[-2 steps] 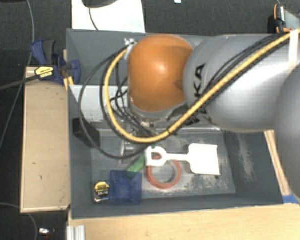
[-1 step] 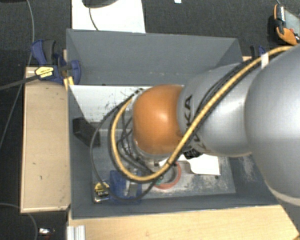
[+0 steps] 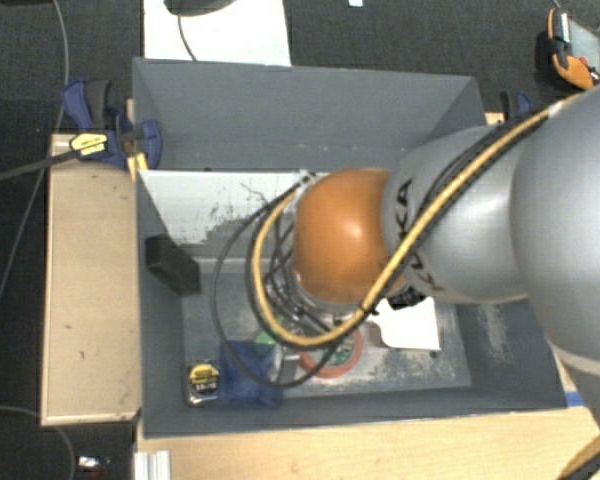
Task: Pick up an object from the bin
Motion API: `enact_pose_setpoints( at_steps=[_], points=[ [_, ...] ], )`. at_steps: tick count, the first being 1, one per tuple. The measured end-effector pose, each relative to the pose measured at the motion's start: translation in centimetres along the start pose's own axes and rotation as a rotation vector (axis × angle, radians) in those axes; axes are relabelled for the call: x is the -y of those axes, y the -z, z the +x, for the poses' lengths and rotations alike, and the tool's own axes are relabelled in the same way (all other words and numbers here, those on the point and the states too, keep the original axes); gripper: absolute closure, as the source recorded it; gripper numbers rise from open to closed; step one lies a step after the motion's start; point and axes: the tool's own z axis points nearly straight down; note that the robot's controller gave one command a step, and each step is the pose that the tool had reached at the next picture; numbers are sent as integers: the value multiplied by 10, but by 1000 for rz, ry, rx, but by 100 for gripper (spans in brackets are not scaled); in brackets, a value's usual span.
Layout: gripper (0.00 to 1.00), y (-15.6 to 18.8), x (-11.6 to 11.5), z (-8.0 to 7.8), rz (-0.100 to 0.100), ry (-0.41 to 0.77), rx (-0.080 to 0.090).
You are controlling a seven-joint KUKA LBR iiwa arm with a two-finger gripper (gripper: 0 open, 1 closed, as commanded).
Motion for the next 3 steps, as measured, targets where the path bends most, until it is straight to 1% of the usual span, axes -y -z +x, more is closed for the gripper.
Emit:
enact_pose_setpoints(
  at_steps=[1,2,3],
  points=[
    [0,-17,-17,-10,-1,-22,5],
    [0,-20,-16,0,-3,20,-8],
    [0,-62,-27,-2,-3,-102,-2]
  ],
)
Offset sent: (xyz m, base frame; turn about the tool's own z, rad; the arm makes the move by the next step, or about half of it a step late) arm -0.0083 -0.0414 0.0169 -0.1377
